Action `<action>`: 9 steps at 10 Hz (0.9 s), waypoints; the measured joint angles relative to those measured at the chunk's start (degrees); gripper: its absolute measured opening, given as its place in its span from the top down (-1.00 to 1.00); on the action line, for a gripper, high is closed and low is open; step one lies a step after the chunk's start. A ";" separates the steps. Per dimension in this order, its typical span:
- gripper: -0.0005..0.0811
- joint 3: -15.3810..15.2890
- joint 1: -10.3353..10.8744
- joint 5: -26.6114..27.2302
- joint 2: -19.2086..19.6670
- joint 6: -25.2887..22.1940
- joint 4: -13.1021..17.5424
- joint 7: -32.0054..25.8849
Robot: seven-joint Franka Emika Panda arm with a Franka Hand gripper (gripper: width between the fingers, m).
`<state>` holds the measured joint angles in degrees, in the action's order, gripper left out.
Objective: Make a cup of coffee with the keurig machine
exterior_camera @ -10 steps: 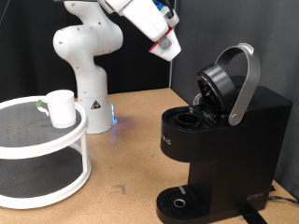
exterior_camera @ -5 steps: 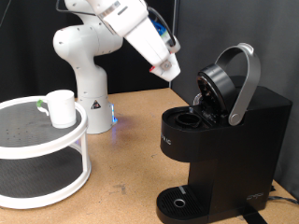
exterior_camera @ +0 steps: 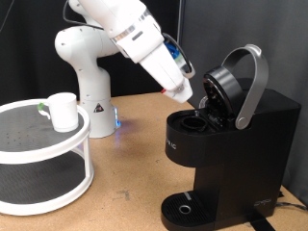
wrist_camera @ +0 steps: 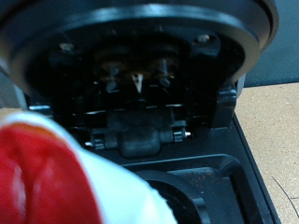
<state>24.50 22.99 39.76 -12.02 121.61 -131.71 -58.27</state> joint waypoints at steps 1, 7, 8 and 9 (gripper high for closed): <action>0.63 -0.12 0.18 0.67 0.85 0.51 0.02 -0.85; 0.63 -2.41 0.48 0.90 6.54 3.33 0.62 -1.94; 0.63 -2.90 0.49 0.91 7.03 3.70 0.87 -1.94; 0.63 -3.21 0.50 0.91 7.54 3.80 1.12 -1.78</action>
<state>21.29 23.48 40.67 -4.48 125.41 -130.59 -60.05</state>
